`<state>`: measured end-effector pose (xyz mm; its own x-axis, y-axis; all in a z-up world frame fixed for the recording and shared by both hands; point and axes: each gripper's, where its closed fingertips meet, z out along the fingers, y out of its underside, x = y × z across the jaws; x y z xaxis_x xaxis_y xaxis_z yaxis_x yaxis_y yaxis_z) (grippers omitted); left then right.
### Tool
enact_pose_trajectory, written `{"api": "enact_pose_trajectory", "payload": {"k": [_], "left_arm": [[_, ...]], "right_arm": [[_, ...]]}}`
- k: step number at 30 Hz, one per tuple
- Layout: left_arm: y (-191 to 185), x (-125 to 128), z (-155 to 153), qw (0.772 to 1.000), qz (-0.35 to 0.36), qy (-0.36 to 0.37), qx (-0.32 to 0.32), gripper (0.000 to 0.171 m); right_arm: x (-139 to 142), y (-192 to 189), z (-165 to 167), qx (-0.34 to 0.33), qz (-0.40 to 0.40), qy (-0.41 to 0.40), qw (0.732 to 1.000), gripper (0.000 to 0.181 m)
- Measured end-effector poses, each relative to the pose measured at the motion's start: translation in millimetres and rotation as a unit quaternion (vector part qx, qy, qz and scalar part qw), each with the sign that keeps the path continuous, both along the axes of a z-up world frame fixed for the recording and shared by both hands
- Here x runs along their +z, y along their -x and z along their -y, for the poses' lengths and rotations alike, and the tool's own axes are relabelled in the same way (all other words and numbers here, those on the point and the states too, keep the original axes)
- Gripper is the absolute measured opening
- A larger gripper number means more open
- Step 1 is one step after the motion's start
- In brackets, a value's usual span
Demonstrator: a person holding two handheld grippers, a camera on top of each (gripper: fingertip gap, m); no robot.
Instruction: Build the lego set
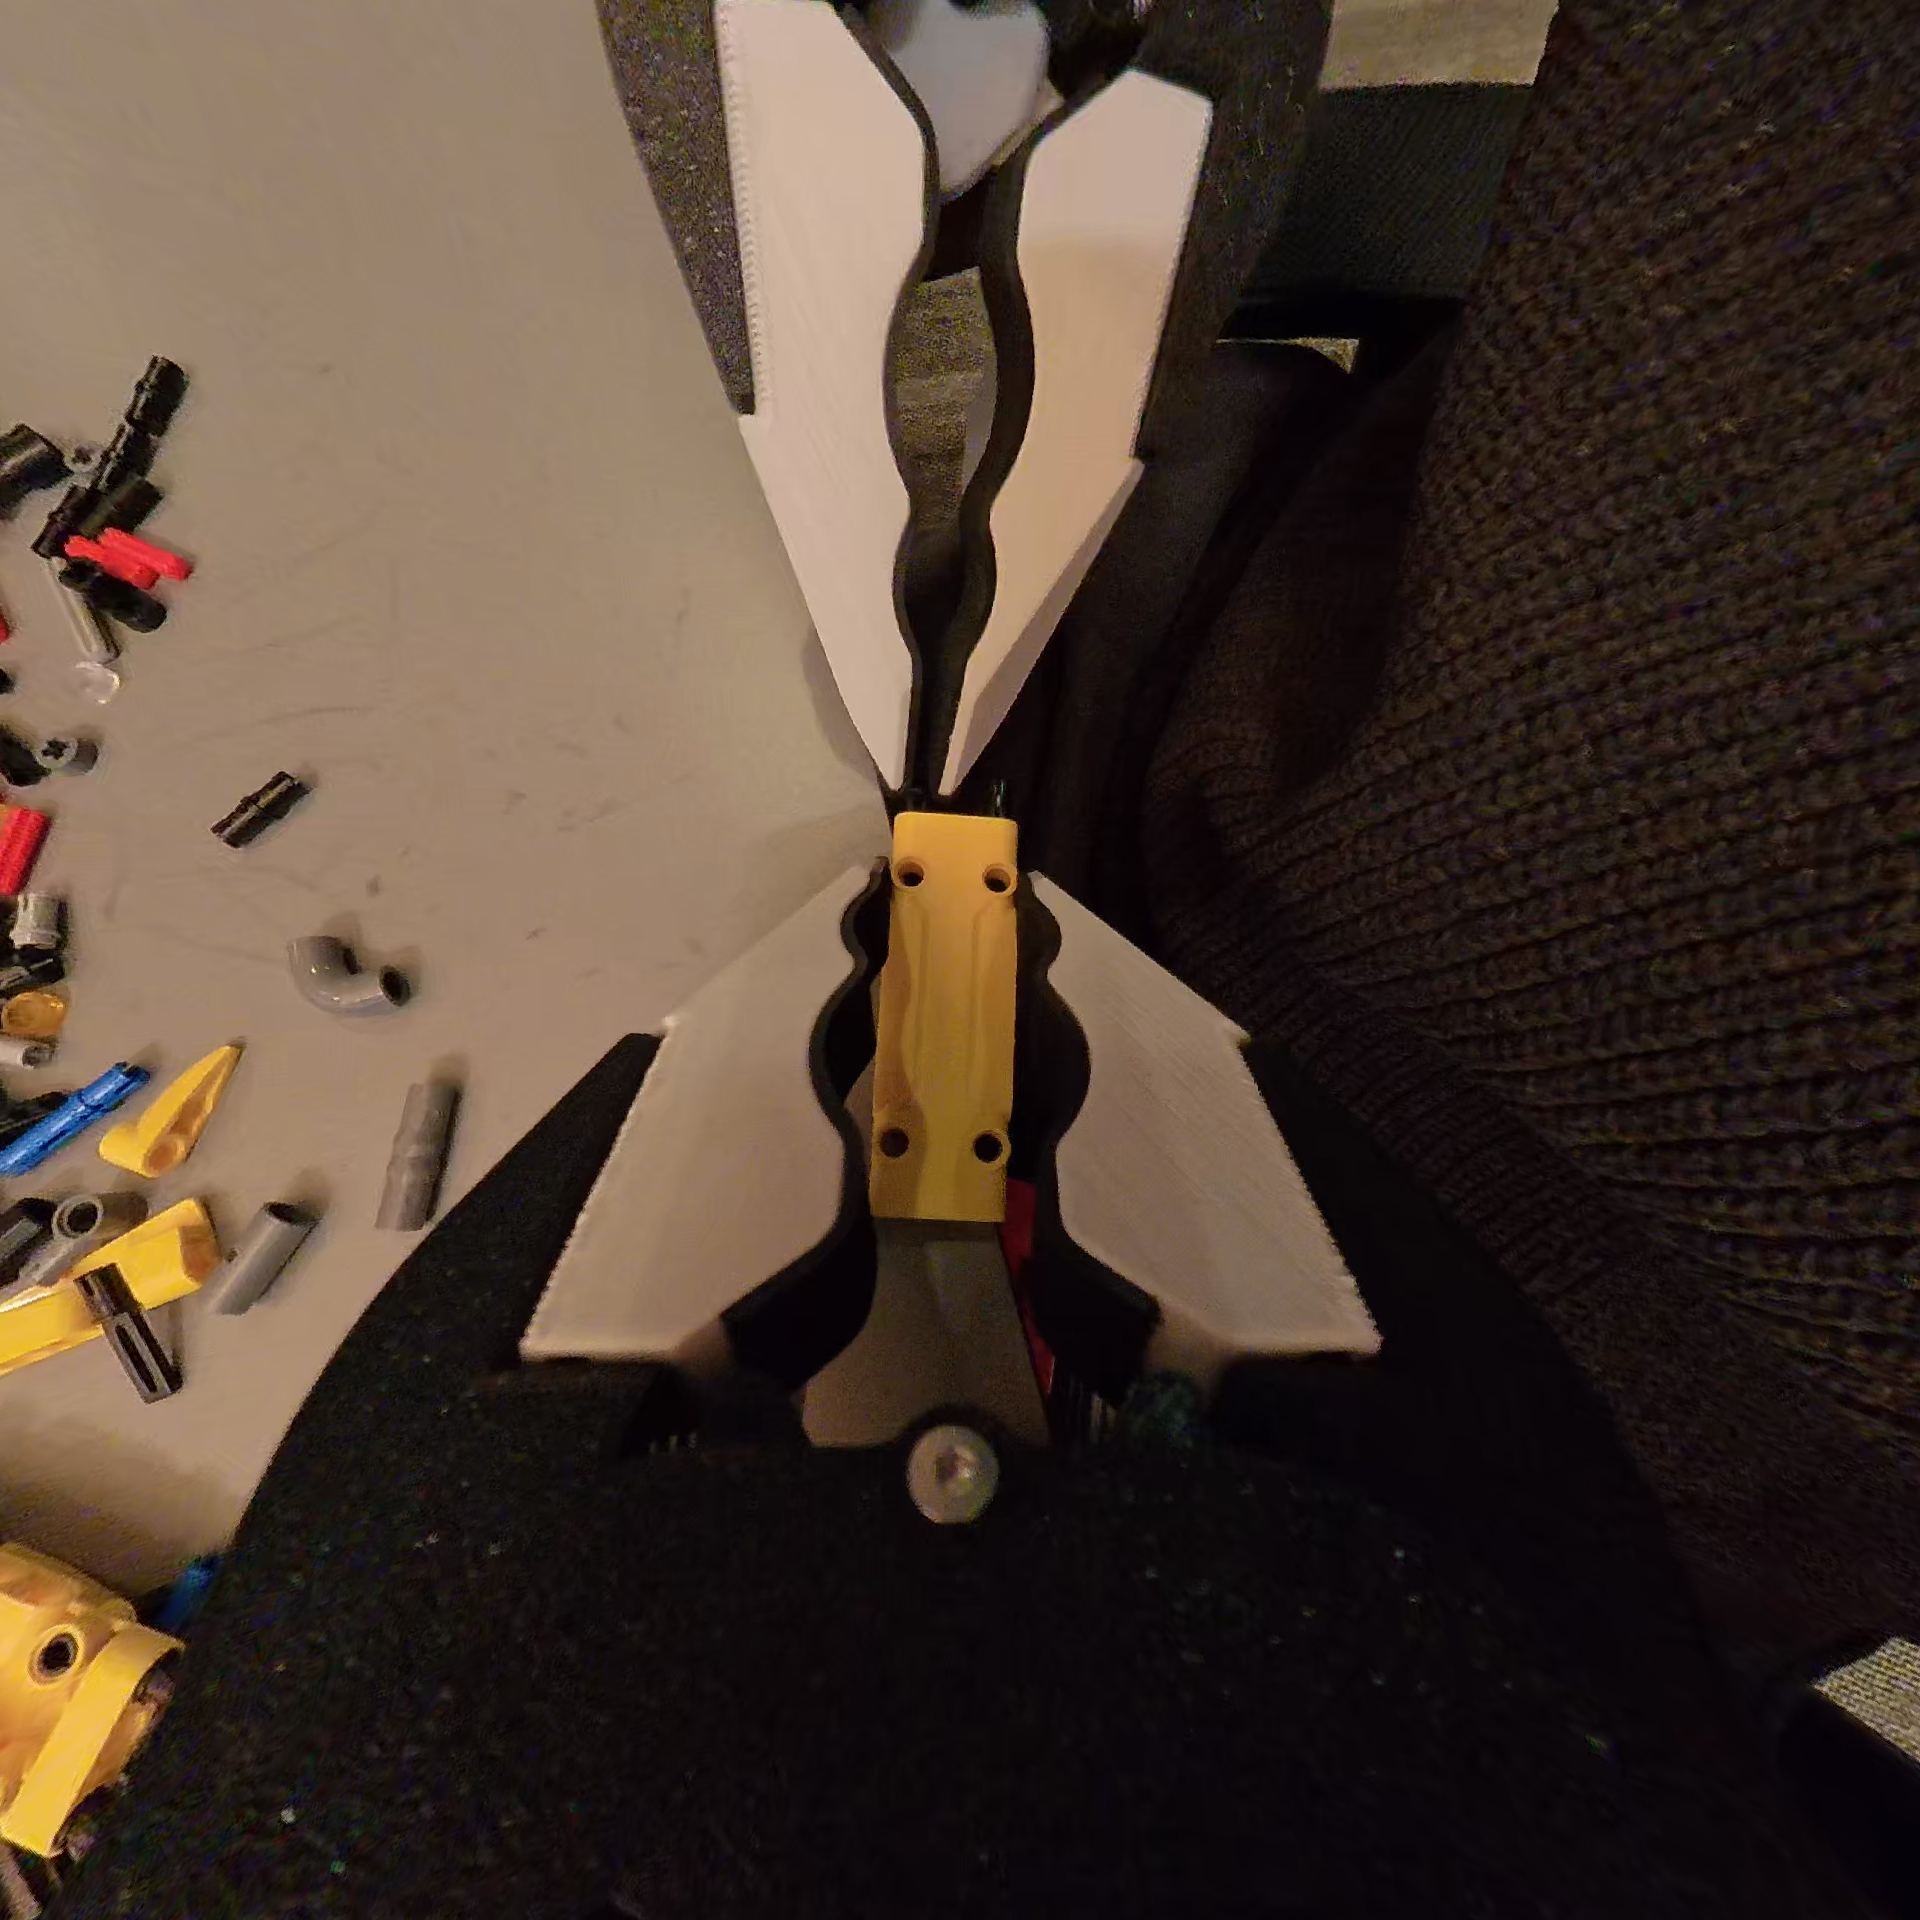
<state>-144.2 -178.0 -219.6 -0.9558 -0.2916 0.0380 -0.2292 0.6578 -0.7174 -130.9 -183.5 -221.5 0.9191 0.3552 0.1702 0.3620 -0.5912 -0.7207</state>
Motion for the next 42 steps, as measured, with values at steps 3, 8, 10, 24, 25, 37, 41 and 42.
{"api": "enact_pose_trajectory", "payload": {"k": [3, 8, 10, 24, 25, 37, 41, 42], "left_arm": [[-0.5, 0.2, 0.1, 1.0, -0.001, 0.001, 0.002, 0.023], [-0.7, 0.2, 0.1, 1.0, 0.002, 0.0, 0.002, 0.024], [-0.7, 0.2, 0.1, 1.0, 0.001, 0.0, 0.002, 0.024], [-0.6, 0.4, -0.1, 1.0, -0.002, 0.001, -0.008, 0.023], [-0.8, 0.5, -0.1, 1.0, -0.002, 0.001, -0.008, 0.023], [-0.9, 0.7, -0.2, 1.0, -0.003, 0.002, -0.008, 0.023], [-1.0, 0.9, -0.3, 1.0, -0.008, 0.005, -0.007, 0.023], [-1.0, 1.1, -0.3, 1.0, -0.008, 0.005, -0.007, 0.023]], "right_arm": [[1.4, 0.1, 0.7, -0.014, -0.095, 0.024, 0.995, 0.001], [2.9, 1.1, 1.0, -0.038, -0.24, 0.049, 0.969, 0.002], [3.9, 0.8, 1.2, -0.044, -0.263, 0.055, 0.962, 0.002], [4.1, 0.1, 1.6, 0.033, -0.115, 0.108, 0.987, 0.002], [4.2, -0.2, 1.5, 0.034, -0.104, 0.111, 0.988, 0.002], [6.6, -1.1, -0.8, -0.054, -0.237, 0.079, 0.967, 0.001], [6.5, -1.7, -1.8, -0.075, -0.263, 0.06, 0.96, 0.001], [6.4, -1.8, -2.1, -0.081, -0.269, 0.052, 0.958, 0.001]]}}
